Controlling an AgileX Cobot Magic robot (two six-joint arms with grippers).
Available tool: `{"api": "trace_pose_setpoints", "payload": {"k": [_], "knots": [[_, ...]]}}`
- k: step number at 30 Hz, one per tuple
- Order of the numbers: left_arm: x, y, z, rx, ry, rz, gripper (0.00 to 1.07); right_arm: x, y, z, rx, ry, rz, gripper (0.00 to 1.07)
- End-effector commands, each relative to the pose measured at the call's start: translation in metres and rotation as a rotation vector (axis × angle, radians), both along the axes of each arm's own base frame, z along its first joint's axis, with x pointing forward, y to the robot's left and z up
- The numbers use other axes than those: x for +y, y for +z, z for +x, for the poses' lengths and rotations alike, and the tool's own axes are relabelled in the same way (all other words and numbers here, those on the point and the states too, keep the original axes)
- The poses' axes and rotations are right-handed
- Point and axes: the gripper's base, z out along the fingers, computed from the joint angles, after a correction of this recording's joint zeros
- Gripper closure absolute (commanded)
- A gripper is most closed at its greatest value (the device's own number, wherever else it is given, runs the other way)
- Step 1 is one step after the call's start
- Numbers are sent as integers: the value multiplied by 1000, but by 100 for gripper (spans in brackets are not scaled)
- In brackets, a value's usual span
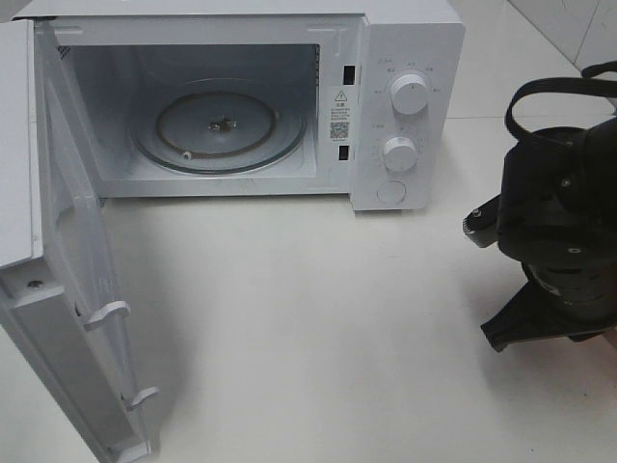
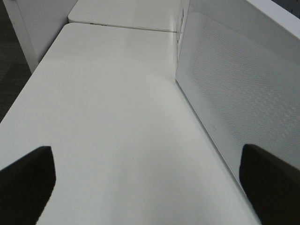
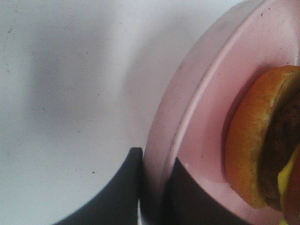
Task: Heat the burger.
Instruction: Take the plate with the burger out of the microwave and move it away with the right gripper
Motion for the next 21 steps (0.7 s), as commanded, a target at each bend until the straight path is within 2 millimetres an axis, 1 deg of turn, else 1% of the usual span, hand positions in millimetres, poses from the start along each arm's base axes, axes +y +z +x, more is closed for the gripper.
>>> {"api": "trace_pose_setpoints", "payload": {"k": [1, 5, 7, 8, 9, 10, 12, 13, 14, 16, 18, 20, 21], "knots": [[0, 0, -2, -26, 2, -6, 7, -4, -5, 5, -33, -32, -34, 105], [0, 0, -2, -26, 2, -6, 7, -2, -9, 6, -49, -41, -12, 104], [0, 0, -2, -26, 2, -6, 7, -1, -15, 6, -34, -42, -20, 103], [0, 0, -2, -26, 2, -6, 7, -1, -15, 6, -34, -42, -20, 103], [0, 0, -2, -26, 2, -6, 7, -1, -22, 7, -14, -40, -30, 103], [0, 0, -2, -26, 2, -6, 7, -1, -22, 7, -14, -40, -30, 103], [0, 0, -2, -26, 2, -6, 7, -1, -31, 6, 16, -45, -50, 102], [0, 0, -2, -26, 2, -6, 7, -1, -31, 6, 16, -45, -50, 102], [0, 0, -2, -26, 2, -6, 7, -1, -36, 6, 23, -57, -59, 102], [0, 0, -2, -26, 2, -6, 7, -1, -40, 6, 18, -77, -62, 100], [0, 0, -2, -26, 2, -6, 7, -1, -41, 6, 14, -86, -62, 100], [0, 0, -2, -26, 2, -6, 7, 1, -43, 6, 12, -85, -43, 92], [0, 0, -2, -26, 2, -6, 7, 1, -43, 6, 12, -85, -43, 92]]}}
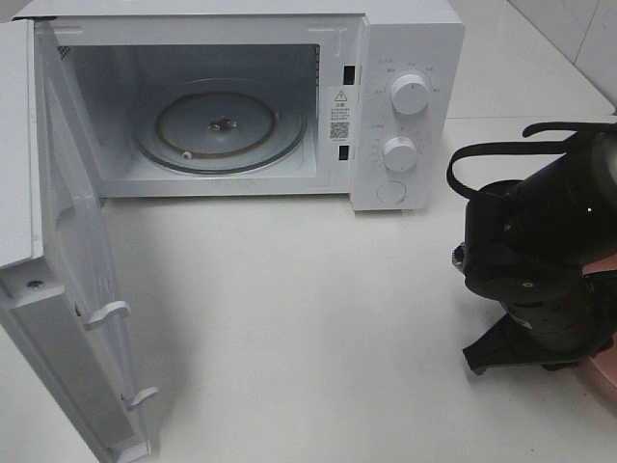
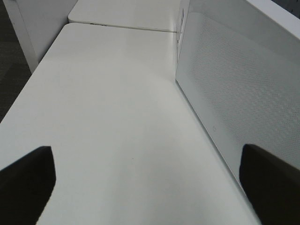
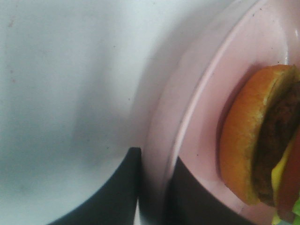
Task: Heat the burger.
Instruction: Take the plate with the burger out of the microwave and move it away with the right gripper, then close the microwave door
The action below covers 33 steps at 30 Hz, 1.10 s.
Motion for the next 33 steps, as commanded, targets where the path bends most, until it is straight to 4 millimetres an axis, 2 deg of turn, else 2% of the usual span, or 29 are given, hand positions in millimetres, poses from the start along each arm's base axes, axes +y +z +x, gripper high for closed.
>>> {"api": "trace_pose_setpoints", "payload": {"k": [1, 2, 3, 4, 6, 7, 9, 11, 12, 15, 17, 18, 19, 22, 24, 26, 27, 28, 29, 31, 32, 33], "knots": [[0, 0, -2, -26, 2, -6, 7, -4, 2, 1, -8, -5, -30, 88], [0, 0, -2, -26, 2, -6, 7, -4, 2, 1, -8, -5, -30, 88], [0, 0, -2, -26, 2, -6, 7, -3, 1, 1, -2, -1, -17, 81], [0, 0, -2, -26, 2, -6, 7, -3, 1, 1, -2, -1, -17, 81], [0, 0, -2, -26, 2, -6, 7, 0, 3, -1, 4, -5, 16, 68], [0, 0, -2, -26, 2, -6, 7, 0, 3, -1, 4, -5, 16, 68], [0, 0, -2, -26, 2, -6, 7, 3, 16, -2, -39, -23, 88, 55], [0, 0, -2, -26, 2, -6, 7, 4, 20, -2, -53, -24, 108, 53], [0, 0, -2, -26, 2, -6, 7, 4, 32, -3, -88, -31, 153, 52], [0, 0, -2, -26, 2, -6, 7, 6, 44, -4, -109, -13, 204, 50], [0, 0, -2, -26, 2, -6, 7, 8, 63, -8, -132, 39, 296, 48], [0, 0, -2, -26, 2, -6, 7, 8, 63, -8, -132, 39, 296, 48], [0, 0, -2, -26, 2, -6, 7, 9, 75, -11, -140, 79, 347, 45], [0, 0, -2, -26, 2, -6, 7, 9, 80, -12, -144, 93, 371, 44], [0, 0, -2, -26, 2, -6, 7, 10, 100, -22, -144, 169, 454, 35], [0, 0, -2, -26, 2, -6, 7, 9, 105, -24, -141, 195, 470, 33], [0, 0, -2, -26, 2, -6, 7, 9, 116, -31, -138, 229, 518, 29], [0, 0, -2, -26, 2, -6, 7, 9, 116, -31, -138, 229, 518, 29], [0, 0, -2, -26, 2, -6, 7, 8, 126, -38, -133, 277, 561, 29], [0, 0, -2, -26, 2, -6, 7, 8, 130, -42, -130, 292, 586, 29], [0, 0, -2, -26, 2, -6, 7, 7, 141, -50, -133, 337, 637, 31], [0, 0, -2, -26, 2, -6, 7, 7, 141, -50, -133, 337, 637, 31]]}}
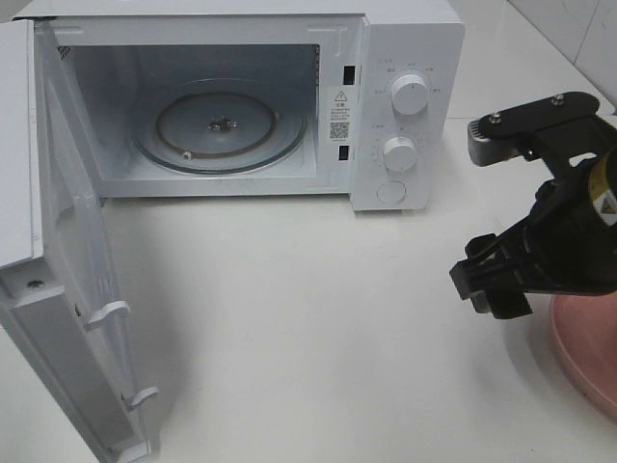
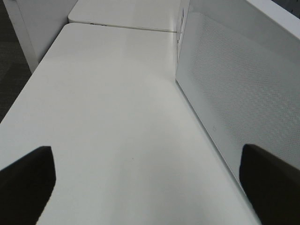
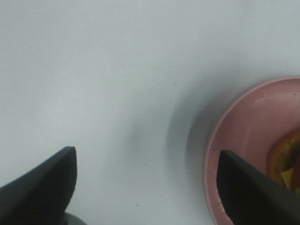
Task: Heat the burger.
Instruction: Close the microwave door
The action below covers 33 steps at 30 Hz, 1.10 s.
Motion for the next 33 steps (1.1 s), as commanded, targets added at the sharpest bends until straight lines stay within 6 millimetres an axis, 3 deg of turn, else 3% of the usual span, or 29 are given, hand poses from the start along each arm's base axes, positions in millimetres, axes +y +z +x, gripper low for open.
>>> {"api": "trace_pose_setpoints", "payload": {"k": [1, 7, 17, 24, 26, 33], "knots": [[0, 0, -2, -26, 2, -6, 7, -2, 18, -13, -16, 102, 74, 31], [0, 0, -2, -26, 2, -6, 7, -16, 45, -42, -38, 164, 149, 31], [0, 0, -2, -26, 2, -6, 7, -39, 60, -69, -22, 142, 117, 31], [0, 0, -2, -26, 2, -6, 7, -55, 62, -89, -26, 131, 124, 31], [0, 0, -2, -26, 2, -6, 7, -65, 57, -103, -77, 129, 163, 31], [0, 0, -2, -26, 2, -6, 7, -90, 41, -123, -128, -19, 214, 31]]}}
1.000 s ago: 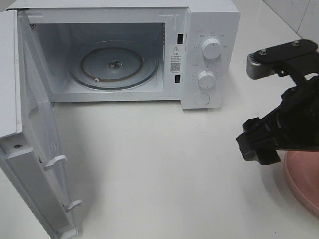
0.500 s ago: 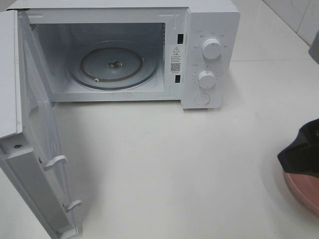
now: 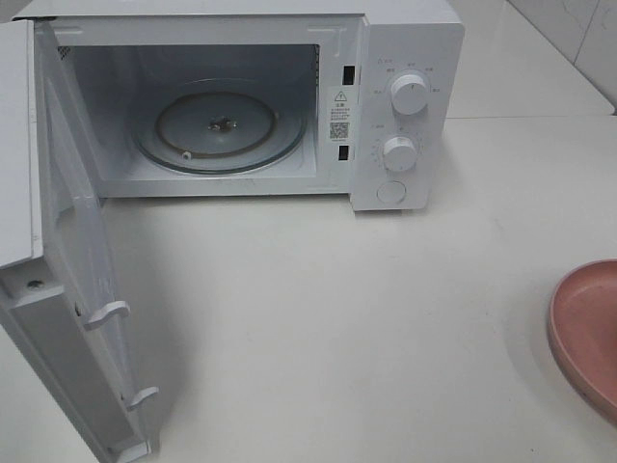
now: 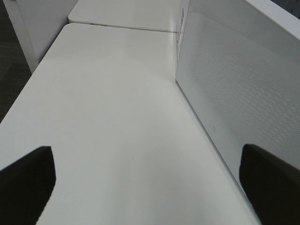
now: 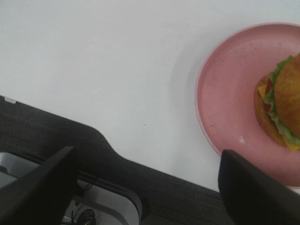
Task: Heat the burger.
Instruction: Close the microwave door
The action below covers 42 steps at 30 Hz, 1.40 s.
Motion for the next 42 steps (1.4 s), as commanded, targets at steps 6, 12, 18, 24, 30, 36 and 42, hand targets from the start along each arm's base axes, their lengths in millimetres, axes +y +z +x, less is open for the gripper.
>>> {"api": "trace_pose_setpoints", "payload": {"k": [6, 12, 18, 24, 30, 36, 42], "knots": [[0, 0, -2, -26, 2, -6, 7, -23, 2, -28, -179, -122, 59, 31], [0, 0, -2, -26, 2, -6, 7, -34, 6, -53, -377, -201, 55, 31], [0, 0, -2, -26, 2, -6, 7, -36, 4, -65, -472, -253, 63, 31], [0, 0, -2, -26, 2, -6, 7, -37, 4, -81, -574, -348, 60, 31], [0, 0, -2, -26, 2, -5, 7, -36, 4, -81, -574, -382, 49, 31], [0, 0, -2, -26, 2, -6, 7, -36, 4, -81, -574, -382, 49, 31], [0, 0, -2, -26, 2, -6, 7, -36, 4, -81, -574, -382, 49, 31]]}}
